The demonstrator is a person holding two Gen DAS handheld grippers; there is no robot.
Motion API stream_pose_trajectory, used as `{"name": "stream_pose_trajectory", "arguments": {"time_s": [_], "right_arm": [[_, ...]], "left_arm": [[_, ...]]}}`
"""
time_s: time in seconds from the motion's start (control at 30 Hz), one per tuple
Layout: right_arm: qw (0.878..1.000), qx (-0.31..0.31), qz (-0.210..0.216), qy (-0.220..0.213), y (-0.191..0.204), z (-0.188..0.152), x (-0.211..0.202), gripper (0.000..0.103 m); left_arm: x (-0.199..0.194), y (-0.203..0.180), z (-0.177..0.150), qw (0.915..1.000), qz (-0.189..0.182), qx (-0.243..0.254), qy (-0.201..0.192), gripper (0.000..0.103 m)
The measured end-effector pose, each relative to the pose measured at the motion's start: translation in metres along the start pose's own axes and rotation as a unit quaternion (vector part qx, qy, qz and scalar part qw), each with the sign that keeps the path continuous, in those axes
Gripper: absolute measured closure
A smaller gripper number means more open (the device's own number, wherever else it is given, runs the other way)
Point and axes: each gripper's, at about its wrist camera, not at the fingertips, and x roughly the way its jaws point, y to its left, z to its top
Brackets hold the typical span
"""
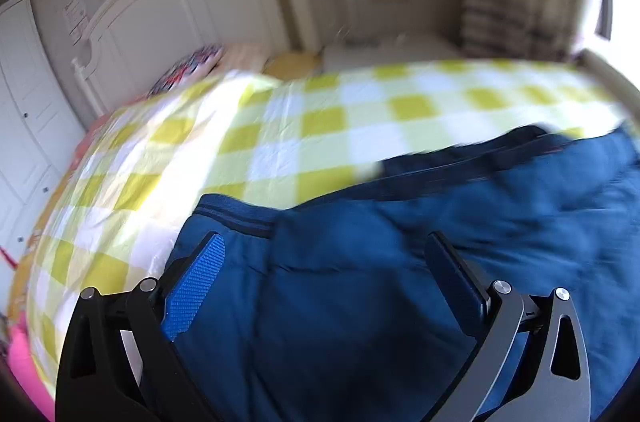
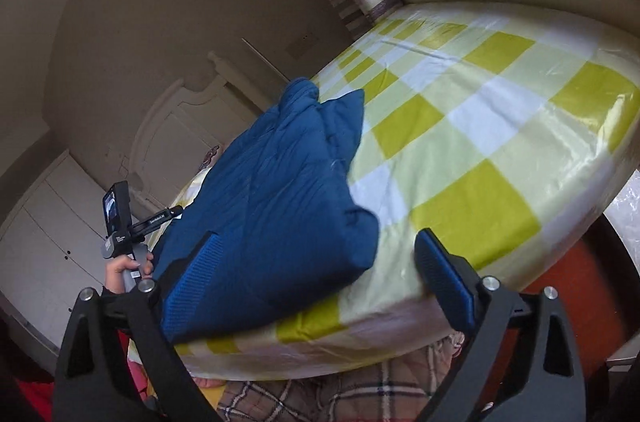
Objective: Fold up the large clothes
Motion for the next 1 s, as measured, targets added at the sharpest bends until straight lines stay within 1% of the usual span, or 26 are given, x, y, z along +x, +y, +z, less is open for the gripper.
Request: {"name": "stream_pose_trajectory", "arguments": {"time_s": [0.1,0.13,0.2,0.27,0.3,0.33,0.37,0.4,0.47,0.5,0.53,0.57,0.6,0.63,0.67,0.7,0.77,0.8,0.83,0.87,0.9,0.93,0.97,1.0], "right_arm": [[0.999,0.010,0.043,0.025,0.014,-0.011,0.009,0.008],[0.998,0.010,0.046,0.028,0.019,-0.014,0.013,0.007],[0.998,0.008,0.045,0.034,0.027,-0.014,0.021,0.007],[0.998,0.019,0.045,0.045,0.034,-0.009,0.037,0.005],[0.998,0.023,0.037,0.042,0.041,-0.005,0.044,0.002],[0.999,0.021,0.009,0.040,0.052,0.001,0.052,0.002],[0.999,0.018,-0.008,0.045,0.059,0.006,0.060,0.002],[0.998,0.014,-0.013,0.052,0.069,0.011,0.072,0.002],[0.999,0.004,-0.027,0.042,0.082,0.017,0.086,0.004],[0.999,-0.005,-0.023,0.040,0.086,0.018,0.092,0.006],[0.999,-0.012,-0.018,0.032,0.086,0.019,0.095,0.022],[1.000,-0.013,-0.019,0.017,0.084,0.020,0.096,0.054],[1.000,-0.004,-0.015,0.007,0.078,0.021,0.093,0.060],[1.000,0.005,-0.001,0.001,0.075,0.021,0.090,0.065],[1.000,0.006,0.007,-0.009,0.073,0.021,0.085,0.068],[1.000,-0.003,0.003,-0.016,0.077,0.019,0.081,0.068],[1.000,-0.018,0.002,-0.024,0.081,0.018,0.074,0.069],[0.999,-0.021,0.003,-0.025,0.082,0.019,0.074,0.069],[0.999,-0.024,0.002,-0.025,0.084,0.021,0.074,0.069],[0.999,-0.025,0.000,-0.026,0.086,0.024,0.074,0.069],[0.999,-0.029,-0.001,-0.029,0.090,0.025,0.074,0.069],[0.998,-0.040,-0.003,-0.038,0.099,0.026,0.071,0.069],[0.997,-0.054,-0.001,-0.049,0.109,0.026,0.068,0.069],[0.996,-0.072,0.005,-0.057,0.119,0.026,0.064,0.069]], "left_arm": [[-0.030,-0.017,-0.013,0.9995,-0.021,0.018,-0.018,0.004],[-0.034,-0.022,-0.017,0.9992,-0.026,0.022,-0.018,0.004],[-0.033,-0.034,-0.030,0.9987,-0.037,0.035,-0.005,0.004],[-0.022,-0.044,-0.039,0.9985,-0.030,0.045,0.005,0.004],[-0.019,-0.043,-0.041,0.9985,-0.035,0.042,0.006,0.004],[-0.016,-0.042,-0.042,0.9984,-0.043,0.037,0.007,0.004],[-0.011,-0.039,-0.042,0.9980,-0.054,0.032,0.012,0.004],[-0.008,-0.038,-0.043,0.9976,-0.062,0.027,0.018,0.004],[-0.006,-0.036,-0.045,0.9969,-0.073,0.020,0.022,0.004],[-0.005,-0.034,-0.046,0.9966,-0.077,0.016,0.023,0.004],[-0.005,-0.034,-0.047,0.9966,-0.078,0.013,0.024,0.004],[-0.004,-0.033,-0.047,0.9969,-0.074,0.009,0.026,0.004],[-0.004,-0.032,-0.047,0.9970,-0.072,0.006,0.027,0.004],[-0.005,-0.032,-0.047,0.9969,-0.074,0.004,0.027,0.004],[-0.007,-0.031,-0.046,0.9966,-0.078,0.004,0.025,0.004],[-0.012,-0.032,-0.047,0.9968,-0.078,0.006,0.020,0.005],[-0.038,-0.032,-0.050,0.9970,-0.077,0.006,-0.008,0.005],[-0.052,-0.033,-0.053,0.9962,-0.083,0.010,-0.023,0.005],[-0.065,-0.034,-0.057,0.9953,-0.088,0.020,-0.036,0.005],[-0.080,-0.039,-0.066,0.9940,-0.089,0.040,-0.049,0.005],[-0.085,-0.041,-0.072,0.9931,-0.094,0.051,-0.050,0.005],[-0.084,-0.048,-0.084,0.9914,-0.108,0.067,-0.032,0.004],[-0.075,-0.056,-0.095,0.9907,-0.107,0.084,-0.006,0.004],[-0.071,-0.056,-0.102,0.9909,-0.105,0.084,-0.008,0.004]]}}
